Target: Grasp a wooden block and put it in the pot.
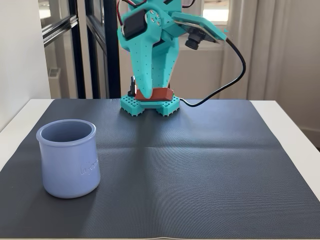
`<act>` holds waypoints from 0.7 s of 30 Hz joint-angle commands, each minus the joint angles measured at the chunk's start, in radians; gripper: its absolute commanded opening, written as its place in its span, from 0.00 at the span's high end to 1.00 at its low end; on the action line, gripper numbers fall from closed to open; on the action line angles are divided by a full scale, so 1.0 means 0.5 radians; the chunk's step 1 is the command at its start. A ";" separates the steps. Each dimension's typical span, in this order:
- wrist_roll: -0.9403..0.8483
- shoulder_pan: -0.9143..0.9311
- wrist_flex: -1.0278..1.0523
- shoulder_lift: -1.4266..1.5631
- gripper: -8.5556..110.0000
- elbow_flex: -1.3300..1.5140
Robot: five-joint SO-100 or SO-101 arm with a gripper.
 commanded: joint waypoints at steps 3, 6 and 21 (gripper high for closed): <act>-0.252 0.310 -0.006 0.147 0.93 0.071; -0.390 0.439 -0.006 0.184 0.93 0.095; -0.724 0.604 -0.058 0.040 0.92 0.117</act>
